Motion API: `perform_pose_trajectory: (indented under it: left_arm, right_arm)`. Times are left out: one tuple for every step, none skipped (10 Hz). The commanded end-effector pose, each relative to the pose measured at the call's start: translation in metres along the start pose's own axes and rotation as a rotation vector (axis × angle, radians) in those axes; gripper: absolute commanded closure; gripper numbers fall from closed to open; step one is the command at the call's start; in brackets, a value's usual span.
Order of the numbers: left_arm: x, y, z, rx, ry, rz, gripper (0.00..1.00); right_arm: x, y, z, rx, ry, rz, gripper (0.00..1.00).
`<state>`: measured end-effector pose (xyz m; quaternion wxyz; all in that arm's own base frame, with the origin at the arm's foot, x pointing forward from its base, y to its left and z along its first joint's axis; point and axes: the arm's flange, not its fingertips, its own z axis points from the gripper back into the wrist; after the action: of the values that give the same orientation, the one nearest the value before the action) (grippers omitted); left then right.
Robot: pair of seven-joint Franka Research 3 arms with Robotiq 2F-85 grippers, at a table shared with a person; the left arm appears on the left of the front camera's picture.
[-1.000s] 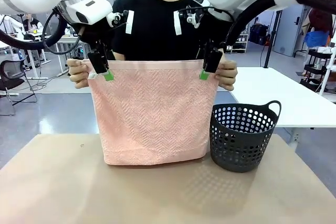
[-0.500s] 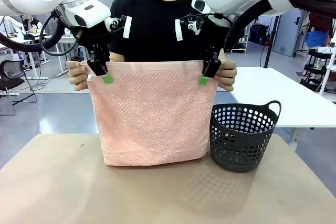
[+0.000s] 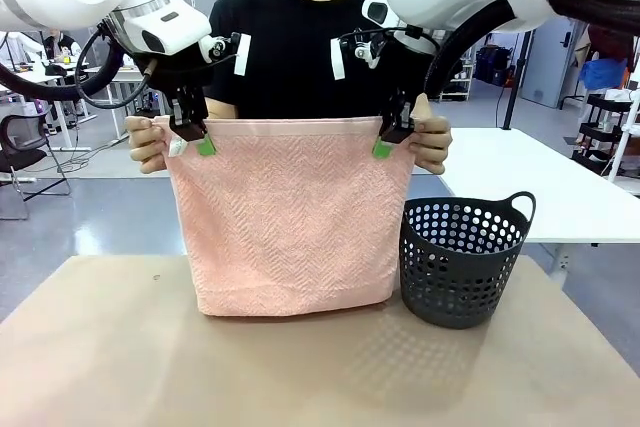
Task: Fold the towel.
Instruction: Release the end of the 100 cm Hotel Towel you were holding and grab the top end of the folded side.
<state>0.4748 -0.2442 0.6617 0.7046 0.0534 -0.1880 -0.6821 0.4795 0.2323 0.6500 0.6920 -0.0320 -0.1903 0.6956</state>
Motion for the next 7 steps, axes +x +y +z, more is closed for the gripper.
perform_pose_trajectory:
  left_arm:
    - [-0.0045, -0.0043, 0.0007, -0.008, -0.005, 0.029, 1.0]
    - [-0.0071, -0.0033, 0.0002, -0.019, 0.005, 0.014, 1.0]
    - [-0.0003, 0.0002, 0.0, 0.0, 0.0, 0.002, 1.0]
    - [-0.0003, 0.0002, 0.0, 0.0, 0.0, 0.002, 1.0]
    - [-0.0003, 0.0002, 0.0, 0.0, 0.0, 0.002, 1.0]
    - [-0.0003, 0.0002, 0.0, 0.0, 0.0, 0.002, 1.0]
    - [-0.0003, 0.0002, 0.0, 0.0, 0.0, 0.002, 1.0]
  right_arm:
    - [0.0004, 0.0, -0.0026, 0.008, -0.008, -0.017, 1.0]
    - [-0.0014, -0.0018, -0.0041, 0.021, -0.01, -0.036, 1.0]
    - [0.0003, 0.0001, -0.0001, 0.0, 0.0, 0.0, 1.0]
    - [0.0003, 0.0001, -0.0001, 0.0, 0.0, 0.0, 1.0]
    - [0.0003, 0.0001, -0.0001, 0.0, 0.0, 0.0, 1.0]
    - [0.0003, 0.0001, -0.0001, 0.0, 0.0, 0.0, 1.0]
    - [0.0003, 0.0001, -0.0001, 0.0, 0.0, 0.0, 1.0]
